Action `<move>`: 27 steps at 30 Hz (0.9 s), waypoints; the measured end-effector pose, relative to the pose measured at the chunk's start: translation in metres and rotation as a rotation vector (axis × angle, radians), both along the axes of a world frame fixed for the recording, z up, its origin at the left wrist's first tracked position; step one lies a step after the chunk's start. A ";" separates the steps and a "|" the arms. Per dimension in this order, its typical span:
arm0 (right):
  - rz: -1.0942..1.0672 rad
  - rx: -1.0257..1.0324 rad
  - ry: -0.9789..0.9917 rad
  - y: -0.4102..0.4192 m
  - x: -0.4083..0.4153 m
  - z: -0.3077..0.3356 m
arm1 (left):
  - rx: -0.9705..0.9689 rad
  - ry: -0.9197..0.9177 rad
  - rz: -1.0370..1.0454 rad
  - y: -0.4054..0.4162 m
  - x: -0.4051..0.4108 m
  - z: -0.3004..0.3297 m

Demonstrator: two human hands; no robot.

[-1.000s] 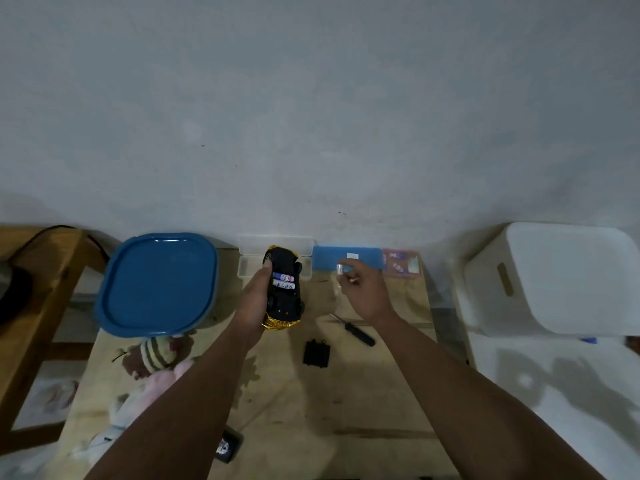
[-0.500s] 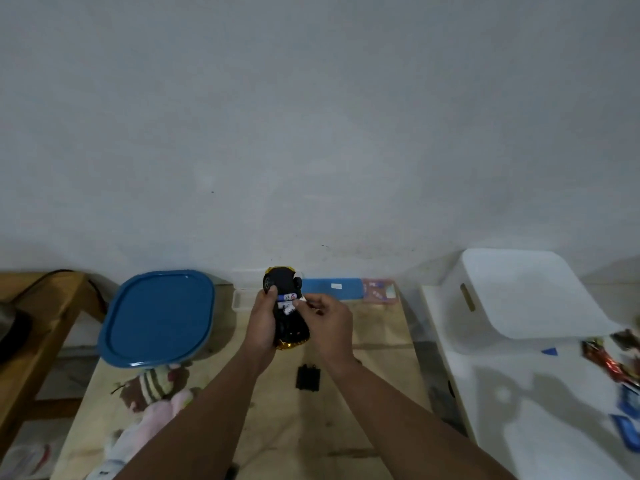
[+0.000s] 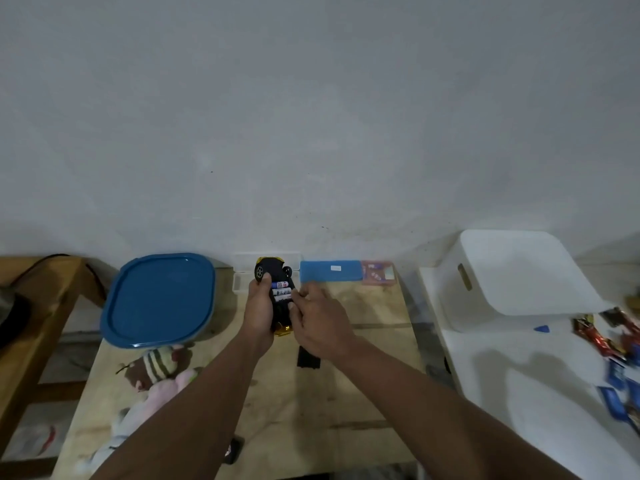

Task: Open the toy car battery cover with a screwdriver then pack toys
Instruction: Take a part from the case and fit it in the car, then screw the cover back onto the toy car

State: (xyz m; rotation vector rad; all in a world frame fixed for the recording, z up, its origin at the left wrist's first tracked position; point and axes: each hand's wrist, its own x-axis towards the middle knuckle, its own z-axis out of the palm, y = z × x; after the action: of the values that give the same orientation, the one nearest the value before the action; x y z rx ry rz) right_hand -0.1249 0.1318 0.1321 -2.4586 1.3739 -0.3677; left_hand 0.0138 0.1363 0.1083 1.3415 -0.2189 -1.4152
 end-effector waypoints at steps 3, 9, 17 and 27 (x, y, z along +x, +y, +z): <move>-0.051 0.271 -0.159 -0.014 -0.012 -0.001 | 0.061 -0.080 -0.018 0.001 0.011 -0.009; -0.379 0.647 -0.050 -0.019 -0.038 -0.071 | 0.127 -0.095 0.020 -0.004 0.042 -0.018; -0.418 0.741 0.112 0.004 -0.039 -0.127 | 0.298 -0.131 0.041 0.016 0.064 -0.057; -0.366 0.654 0.154 0.003 -0.037 -0.145 | 0.288 -0.090 0.098 0.026 0.071 -0.062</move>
State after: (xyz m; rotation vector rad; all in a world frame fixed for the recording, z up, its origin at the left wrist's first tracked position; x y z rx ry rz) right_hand -0.1624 0.1352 -0.0131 -1.7332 1.6770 0.1842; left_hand 0.0847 0.1619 0.0461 1.6303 -0.0069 -1.3407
